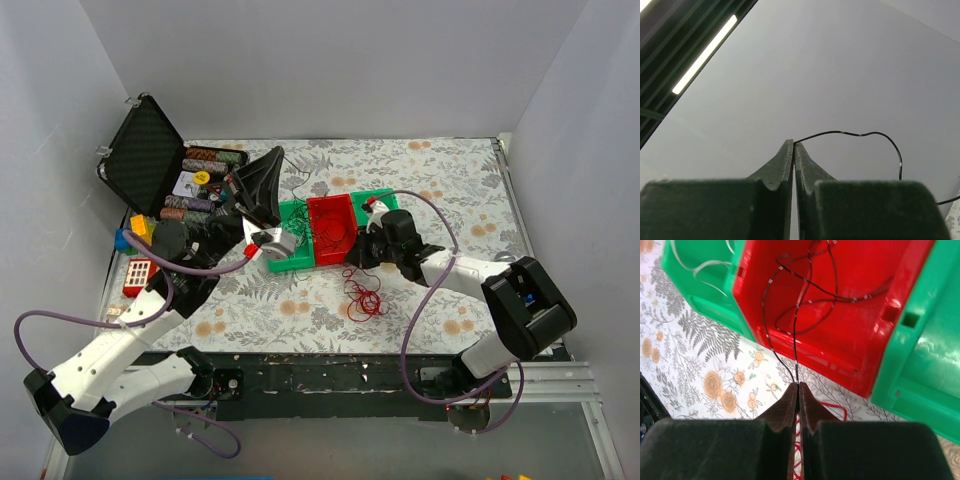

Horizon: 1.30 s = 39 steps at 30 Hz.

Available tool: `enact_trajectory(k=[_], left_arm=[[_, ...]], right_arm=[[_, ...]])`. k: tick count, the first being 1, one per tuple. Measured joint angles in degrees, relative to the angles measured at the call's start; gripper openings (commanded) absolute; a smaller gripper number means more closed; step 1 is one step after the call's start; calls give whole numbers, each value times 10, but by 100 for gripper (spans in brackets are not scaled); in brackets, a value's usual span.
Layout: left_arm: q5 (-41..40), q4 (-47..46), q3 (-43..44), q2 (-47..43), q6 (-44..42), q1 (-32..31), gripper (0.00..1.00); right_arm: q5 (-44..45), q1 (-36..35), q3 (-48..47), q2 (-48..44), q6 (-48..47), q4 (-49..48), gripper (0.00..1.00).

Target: Untangle the cables

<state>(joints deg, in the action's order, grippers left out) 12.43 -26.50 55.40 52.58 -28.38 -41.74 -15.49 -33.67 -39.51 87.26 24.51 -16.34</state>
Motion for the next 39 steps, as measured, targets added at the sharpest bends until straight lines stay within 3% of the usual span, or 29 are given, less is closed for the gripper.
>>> enact_trajectory(k=[10,25,29,35,39], left_arm=[[2,7,-7,-10,-8,0,0],[2,17,-7,-18,-14,0,0],[3,21,-7,-18,-15,0,0],[3,21,-7,-18,-16,0,0],[3,21,-7,-18,-17,0,0]], right_arm=[[43,-16,-89,1,-38,18,2],[193,-40,-258,156,-136,110,2],[244,-59,-285,176,-160,144,13],[294,-84,-355,219,-175,182,44],[306,-92,-382,238,-174,201,48]])
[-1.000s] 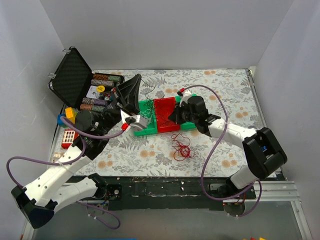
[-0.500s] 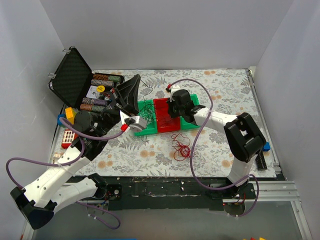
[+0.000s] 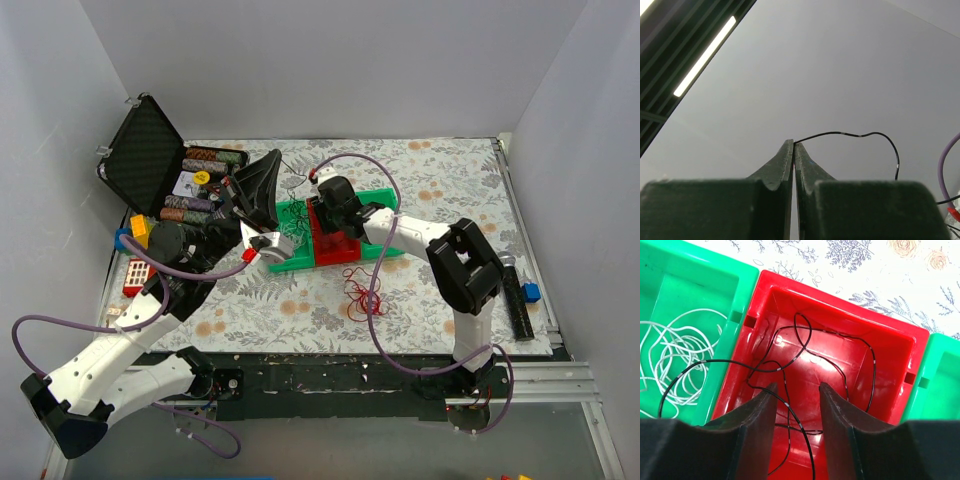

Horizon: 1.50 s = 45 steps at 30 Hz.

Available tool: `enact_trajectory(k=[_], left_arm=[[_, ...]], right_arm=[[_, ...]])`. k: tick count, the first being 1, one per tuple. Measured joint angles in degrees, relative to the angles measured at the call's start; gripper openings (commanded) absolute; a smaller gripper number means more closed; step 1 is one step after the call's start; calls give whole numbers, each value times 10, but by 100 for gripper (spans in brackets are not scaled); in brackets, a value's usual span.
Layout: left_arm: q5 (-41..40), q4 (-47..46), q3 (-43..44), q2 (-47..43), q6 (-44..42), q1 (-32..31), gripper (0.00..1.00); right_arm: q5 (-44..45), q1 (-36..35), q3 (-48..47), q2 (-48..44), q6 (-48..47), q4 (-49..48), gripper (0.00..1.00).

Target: Untangle the cables

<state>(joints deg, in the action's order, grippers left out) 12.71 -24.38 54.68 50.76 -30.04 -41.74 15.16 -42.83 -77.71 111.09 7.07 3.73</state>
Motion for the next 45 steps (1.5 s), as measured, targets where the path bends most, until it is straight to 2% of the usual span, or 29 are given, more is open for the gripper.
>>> enact_trajectory(k=[5,13,21,29,34,41,45], left_arm=[[1,2,0,0,-1,0,0],[2,5,0,-4,-4,0,0],[7,5,0,-7,-6,0,0],[10,9,0,-7,-9,0,0],[10,14,0,-7,-12,-1,0],[-8,19,10,4,13,-1,0],[-33,23,35,31,44,-1,0]], right_arm=[[-1,-2,-3,-1,9,9,48],[-21,4,27,-54,25,30,58],[-67,28,56,-149,38,21,59],[-85,35,66,-167,41,16,56],[-119,35,128,-224,39,12,56],[-146,-3,291,-360,42,-15,57],[-146,-42,336,-356,40,-27,56]])
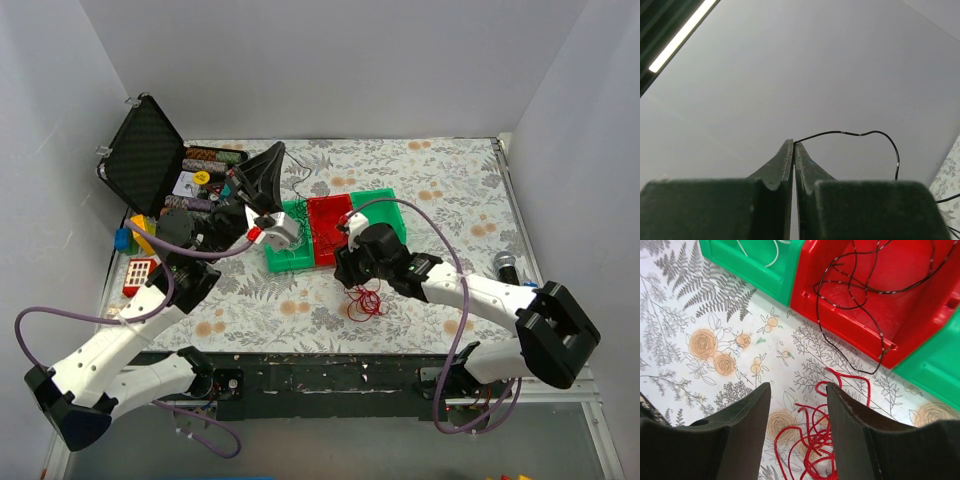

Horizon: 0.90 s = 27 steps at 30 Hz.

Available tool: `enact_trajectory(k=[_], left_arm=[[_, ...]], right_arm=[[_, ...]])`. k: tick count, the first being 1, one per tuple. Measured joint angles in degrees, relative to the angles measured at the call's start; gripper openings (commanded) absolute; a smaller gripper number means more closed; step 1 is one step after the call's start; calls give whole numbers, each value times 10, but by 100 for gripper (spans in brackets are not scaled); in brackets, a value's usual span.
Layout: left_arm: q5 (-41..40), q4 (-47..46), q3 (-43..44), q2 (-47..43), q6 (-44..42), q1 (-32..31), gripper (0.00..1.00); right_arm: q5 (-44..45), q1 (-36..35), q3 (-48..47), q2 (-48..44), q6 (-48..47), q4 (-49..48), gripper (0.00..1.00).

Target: Untangle the cables

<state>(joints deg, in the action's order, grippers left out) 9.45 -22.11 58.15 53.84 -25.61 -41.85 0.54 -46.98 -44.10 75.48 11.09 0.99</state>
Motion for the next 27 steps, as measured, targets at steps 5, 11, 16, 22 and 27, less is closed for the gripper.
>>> enact_trajectory(k=[5,11,16,22,27], left_arm=[[-9,23,1,3,23,0,0],[-26,78,45,10,78,0,0],[-28,114,41,-6,107,0,0],[3,165,16,-31,110,0,0],[34,201,14,-34,104,0,0]], right_arm=[[20,-22,6,48,-13,-40,53],[38,-13,7,41,-19,-76,59],[20,-3,18,-107,-43,-108,68],[-13,-3,14,-266,-76,-163,72],[-73,-6,-37,-259,-93,-186,72]])
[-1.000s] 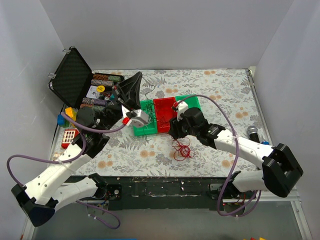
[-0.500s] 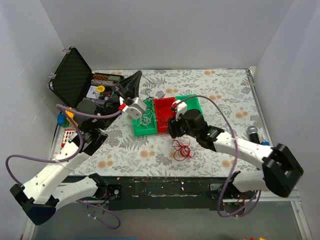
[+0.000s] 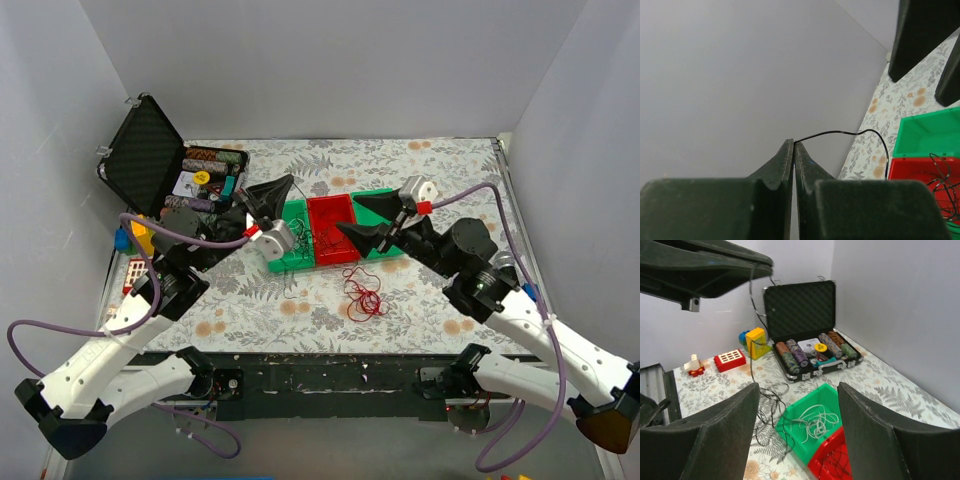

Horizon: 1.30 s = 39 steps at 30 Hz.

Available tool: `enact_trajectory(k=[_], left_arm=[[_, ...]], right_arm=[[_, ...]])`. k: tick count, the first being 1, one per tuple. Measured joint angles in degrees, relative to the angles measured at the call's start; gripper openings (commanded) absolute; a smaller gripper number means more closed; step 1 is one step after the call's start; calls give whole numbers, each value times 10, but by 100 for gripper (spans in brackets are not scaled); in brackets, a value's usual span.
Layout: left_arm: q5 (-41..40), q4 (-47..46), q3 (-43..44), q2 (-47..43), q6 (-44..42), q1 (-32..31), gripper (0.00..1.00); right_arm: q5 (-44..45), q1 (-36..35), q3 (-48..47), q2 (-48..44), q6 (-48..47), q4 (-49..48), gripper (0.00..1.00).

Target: Untangle the cables

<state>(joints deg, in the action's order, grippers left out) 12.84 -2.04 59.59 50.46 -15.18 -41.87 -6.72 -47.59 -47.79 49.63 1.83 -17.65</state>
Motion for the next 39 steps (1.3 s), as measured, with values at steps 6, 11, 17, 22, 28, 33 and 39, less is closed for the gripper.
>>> enact_trajectory(k=[6,11,17,22,28,33,39], left_arm=[[16,32,0,-1,-5,0,0],[21,43,0,0,-12,0,0],[27,48,3,3,-19,0,0],[29,50,15,8,-25,-2,0],[32,50,37,11,-31,-3,0],[36,44,62,19,-35,-3,0],[39,7,117,50,-30,-7,0]], right_arm=[[-65,-17,-26,66,-23,-22,70],[-104,-27,-43,112,-36,-30,69],[-145,-31,-60,146,-36,-45,49],[-163,-32,-81,188,-19,-63,22],[-188,-32,-83,228,24,-83,16],[-205,-32,-82,252,57,-103,11],[-219,-34,-57,271,86,-139,10]])
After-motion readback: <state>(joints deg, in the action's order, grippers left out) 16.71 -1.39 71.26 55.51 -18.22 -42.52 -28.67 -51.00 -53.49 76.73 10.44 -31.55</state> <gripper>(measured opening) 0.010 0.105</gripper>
